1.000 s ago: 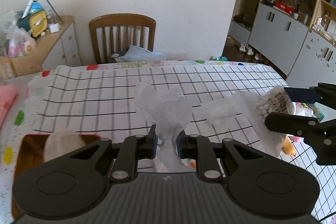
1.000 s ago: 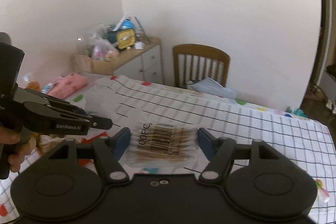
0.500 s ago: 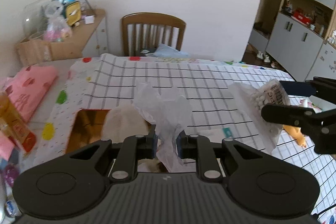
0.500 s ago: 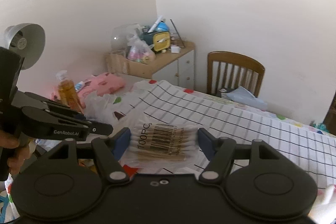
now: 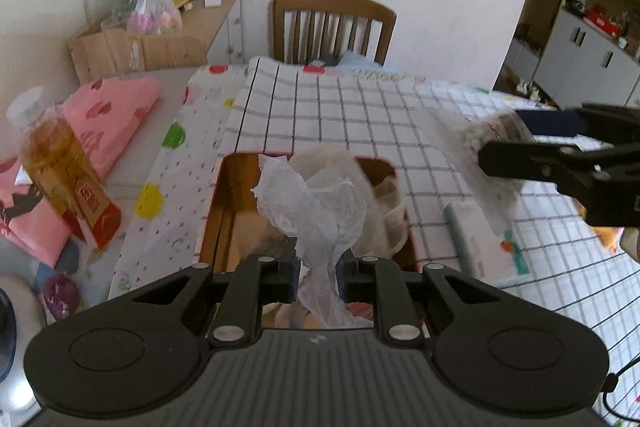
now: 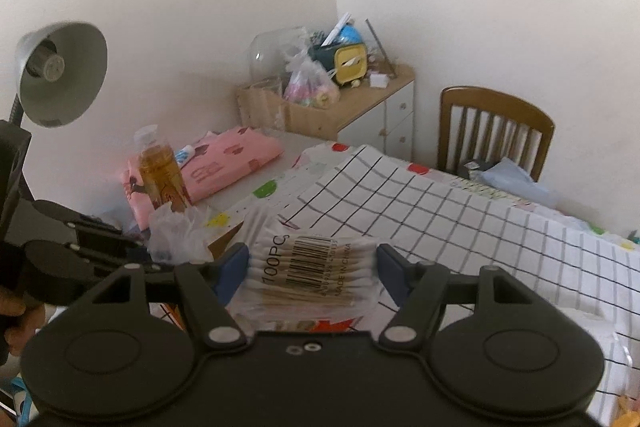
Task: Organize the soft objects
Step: 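Carry the swab pack and plastic bag with both tools over the tin box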
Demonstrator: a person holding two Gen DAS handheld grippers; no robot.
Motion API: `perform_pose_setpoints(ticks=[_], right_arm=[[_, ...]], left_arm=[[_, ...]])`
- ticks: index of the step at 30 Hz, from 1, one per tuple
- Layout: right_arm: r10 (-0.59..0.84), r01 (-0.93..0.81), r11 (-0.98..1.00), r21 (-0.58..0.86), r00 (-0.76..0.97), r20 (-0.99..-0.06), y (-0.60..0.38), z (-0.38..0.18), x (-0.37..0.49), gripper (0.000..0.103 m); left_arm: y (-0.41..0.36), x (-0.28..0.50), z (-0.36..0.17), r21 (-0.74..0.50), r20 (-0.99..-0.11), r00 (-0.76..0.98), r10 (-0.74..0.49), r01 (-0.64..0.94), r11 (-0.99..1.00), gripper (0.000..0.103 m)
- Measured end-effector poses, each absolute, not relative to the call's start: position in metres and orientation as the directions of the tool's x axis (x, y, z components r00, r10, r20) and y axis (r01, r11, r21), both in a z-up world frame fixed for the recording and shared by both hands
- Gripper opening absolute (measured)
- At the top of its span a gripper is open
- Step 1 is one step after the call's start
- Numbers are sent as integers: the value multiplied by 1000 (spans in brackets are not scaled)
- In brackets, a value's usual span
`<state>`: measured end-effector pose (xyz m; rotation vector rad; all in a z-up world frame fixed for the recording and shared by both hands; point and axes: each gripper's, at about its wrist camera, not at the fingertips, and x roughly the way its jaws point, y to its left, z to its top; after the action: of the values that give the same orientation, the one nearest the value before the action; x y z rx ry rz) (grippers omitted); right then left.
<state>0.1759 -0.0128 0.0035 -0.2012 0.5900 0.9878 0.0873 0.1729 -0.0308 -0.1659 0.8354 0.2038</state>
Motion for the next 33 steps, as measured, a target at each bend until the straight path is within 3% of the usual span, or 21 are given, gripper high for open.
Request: perform_pose_setpoints(ticks=[11,33], right_arm=[[685,-887,462,16,346,-641,44,-44,166,69],[621,-923,382,-55,300,-724,69,-89,158,70]], left_arm=[[208,109,-61,-70,-798,589,124,-296,953,18],[209,154,-105,-86,-857,512,62,-261,962,18]])
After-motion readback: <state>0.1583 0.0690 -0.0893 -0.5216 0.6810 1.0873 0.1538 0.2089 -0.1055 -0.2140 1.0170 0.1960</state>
